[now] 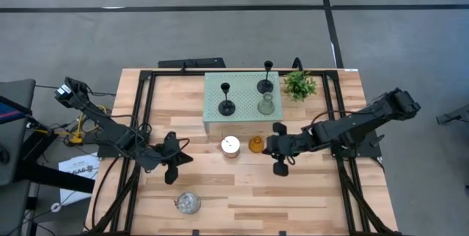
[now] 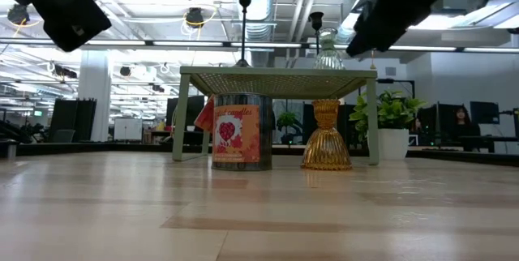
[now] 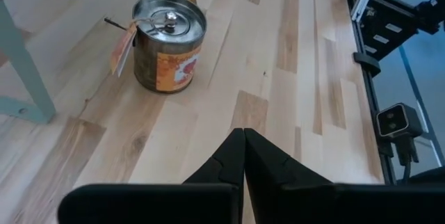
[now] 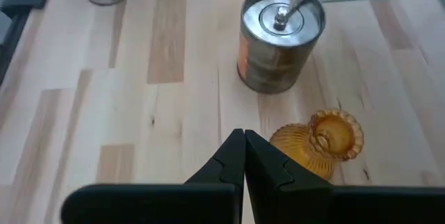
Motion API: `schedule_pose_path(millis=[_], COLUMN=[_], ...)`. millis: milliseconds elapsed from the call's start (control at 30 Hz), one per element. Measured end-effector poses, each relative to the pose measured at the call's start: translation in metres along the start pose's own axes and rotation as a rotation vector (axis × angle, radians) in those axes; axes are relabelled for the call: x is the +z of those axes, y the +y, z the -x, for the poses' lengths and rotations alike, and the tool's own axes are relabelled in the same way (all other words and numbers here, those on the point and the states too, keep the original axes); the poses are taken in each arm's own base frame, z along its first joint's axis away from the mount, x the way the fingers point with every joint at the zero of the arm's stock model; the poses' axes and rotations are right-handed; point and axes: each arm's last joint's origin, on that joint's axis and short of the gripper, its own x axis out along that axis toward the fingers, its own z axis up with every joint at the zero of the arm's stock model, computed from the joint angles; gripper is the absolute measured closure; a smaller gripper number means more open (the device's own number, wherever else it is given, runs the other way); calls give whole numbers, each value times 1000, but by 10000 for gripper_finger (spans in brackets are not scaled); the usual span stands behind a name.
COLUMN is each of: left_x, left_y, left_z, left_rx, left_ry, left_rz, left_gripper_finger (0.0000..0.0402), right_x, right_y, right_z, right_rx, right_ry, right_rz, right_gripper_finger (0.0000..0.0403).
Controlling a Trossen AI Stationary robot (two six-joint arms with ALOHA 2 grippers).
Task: Pick & Place candle stick holders
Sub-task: Put the orange scented candle on the shelf
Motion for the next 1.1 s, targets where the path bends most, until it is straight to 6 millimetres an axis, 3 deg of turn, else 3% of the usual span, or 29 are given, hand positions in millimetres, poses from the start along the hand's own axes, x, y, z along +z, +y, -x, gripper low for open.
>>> schedule_pose_path(millis=[367,633,833,1100], left_x=[2,2,3,3], left_y=[-1,-2,-2,-1], left_z=[-1,-1,-1,0], left_rx=[-12,-15,-13,17], left_ry=[-15,-21,-23,-48], left_rz=[13,17,13,14], left_gripper_finger=[393,396,394,393], right_x=[34,34,33,34], right_y=[11,7,11,11], right_z=[-19,-28,-27,-48], right_rx=[27,-2,87,104], right_ry=[-27,22,29,8], right_rz=[51,56,214,223], right_gripper_finger=[403,403,403,403])
